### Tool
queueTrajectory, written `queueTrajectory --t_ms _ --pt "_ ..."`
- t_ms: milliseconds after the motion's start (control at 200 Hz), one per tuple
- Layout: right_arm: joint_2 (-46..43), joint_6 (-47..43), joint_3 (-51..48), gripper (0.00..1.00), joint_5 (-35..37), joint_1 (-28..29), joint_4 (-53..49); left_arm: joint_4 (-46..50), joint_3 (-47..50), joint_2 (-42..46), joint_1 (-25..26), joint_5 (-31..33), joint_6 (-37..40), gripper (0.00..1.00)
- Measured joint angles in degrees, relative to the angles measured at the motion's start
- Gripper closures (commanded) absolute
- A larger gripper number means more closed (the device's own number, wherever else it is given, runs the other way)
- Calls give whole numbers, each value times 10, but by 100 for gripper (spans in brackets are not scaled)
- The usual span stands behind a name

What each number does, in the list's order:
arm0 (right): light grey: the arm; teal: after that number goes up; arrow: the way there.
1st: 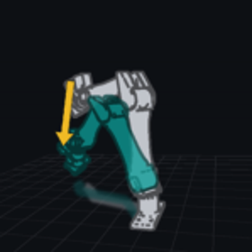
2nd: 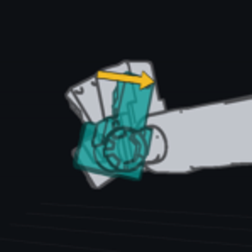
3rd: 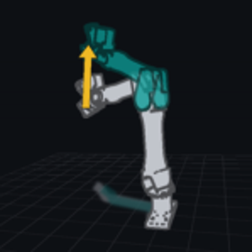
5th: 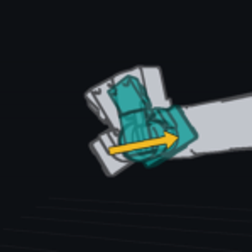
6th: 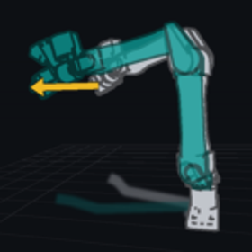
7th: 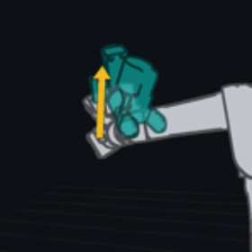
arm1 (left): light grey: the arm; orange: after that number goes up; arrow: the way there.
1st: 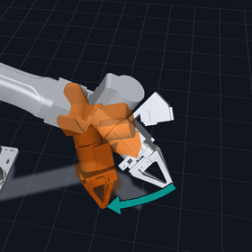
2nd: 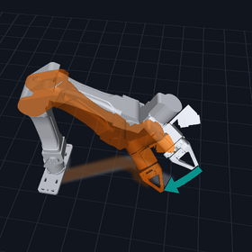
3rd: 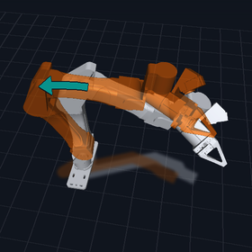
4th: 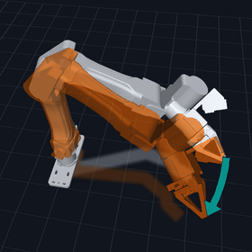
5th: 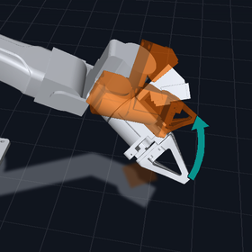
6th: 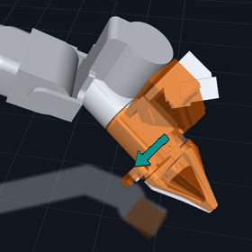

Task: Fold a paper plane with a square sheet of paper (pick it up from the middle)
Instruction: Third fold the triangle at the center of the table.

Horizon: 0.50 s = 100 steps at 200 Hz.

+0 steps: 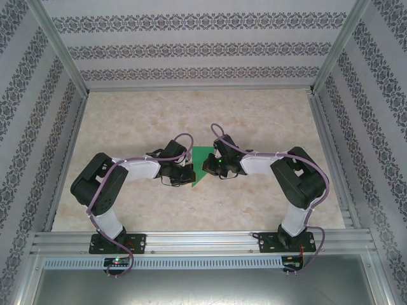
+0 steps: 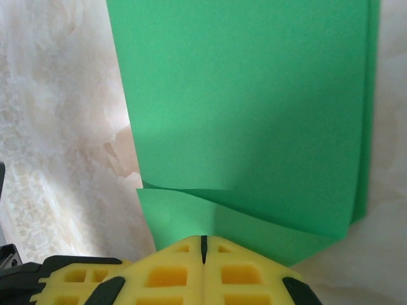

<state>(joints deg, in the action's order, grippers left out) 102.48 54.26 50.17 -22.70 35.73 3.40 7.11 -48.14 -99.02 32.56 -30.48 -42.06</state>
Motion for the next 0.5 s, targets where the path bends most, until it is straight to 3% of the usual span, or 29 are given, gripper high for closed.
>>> queueTrajectory --t_ms 500 --pt "24 -16 12 100 -10 22 -9 46 -25 -8 1 11 10 100"
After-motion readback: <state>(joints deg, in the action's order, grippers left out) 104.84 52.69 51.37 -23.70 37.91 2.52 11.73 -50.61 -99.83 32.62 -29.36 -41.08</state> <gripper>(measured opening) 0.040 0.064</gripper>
